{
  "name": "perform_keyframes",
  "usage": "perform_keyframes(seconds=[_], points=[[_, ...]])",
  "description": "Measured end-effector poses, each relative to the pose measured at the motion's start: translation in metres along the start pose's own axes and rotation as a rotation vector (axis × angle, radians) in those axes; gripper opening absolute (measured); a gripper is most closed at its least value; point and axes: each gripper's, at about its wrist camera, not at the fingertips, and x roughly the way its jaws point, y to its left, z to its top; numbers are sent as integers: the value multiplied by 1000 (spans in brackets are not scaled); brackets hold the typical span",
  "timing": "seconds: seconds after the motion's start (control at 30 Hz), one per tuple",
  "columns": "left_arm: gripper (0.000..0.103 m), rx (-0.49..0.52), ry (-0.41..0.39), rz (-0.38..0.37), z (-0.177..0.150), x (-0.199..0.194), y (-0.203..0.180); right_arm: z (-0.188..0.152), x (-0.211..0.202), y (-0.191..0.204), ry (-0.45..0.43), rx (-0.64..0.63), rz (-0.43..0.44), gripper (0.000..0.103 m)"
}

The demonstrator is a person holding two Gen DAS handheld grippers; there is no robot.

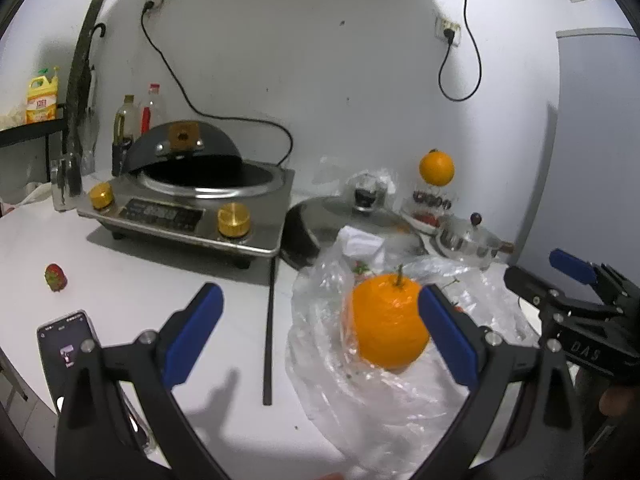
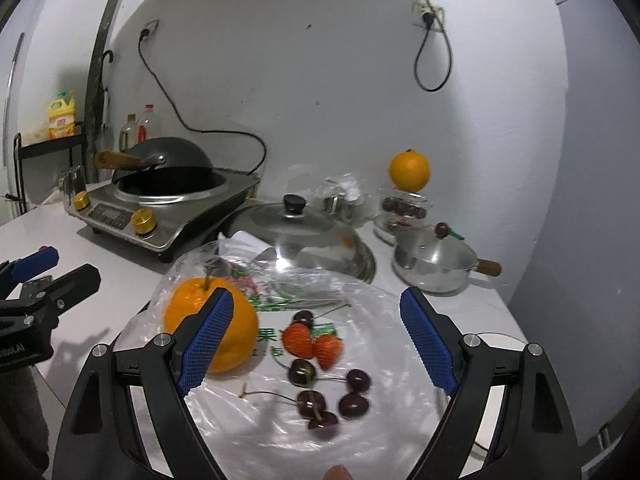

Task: Organize fruits
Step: 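Move the right gripper to the large orange and close on it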

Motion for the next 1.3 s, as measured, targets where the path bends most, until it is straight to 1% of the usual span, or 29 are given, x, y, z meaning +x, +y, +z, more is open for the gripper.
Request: perform_keyframes(seconds=[0.43,0.53,0.63,0.73,0.97,1.03,1.1,1.2,1.3], points=[[99,-30,36,26,-4,25,30,3,44,42,69,-25,110,88],[99,-24,52,24,-4,31,35,5,56,47,100,2,160,88],[99,-8,56,32,-4,35,39,5,66,51,108,17,176,88],[99,-16,62,35,-4,38,44,3,75,58,137,16,199,88],[99,-57,79,19,-8,45,56,-5,97,67,179,5,184,88],[99,-68,103,11,-10,51,58,-7,104,67,196,25,207,88],[99,-66,109,11,-11,52,59,-8,106,66,200,41,210,88],[99,-72,103,11,-13,51,59,-11,109,68,201,30,205,91],[99,-100,125,12,-17,56,63,-12,113,69,213,24,208,93]])
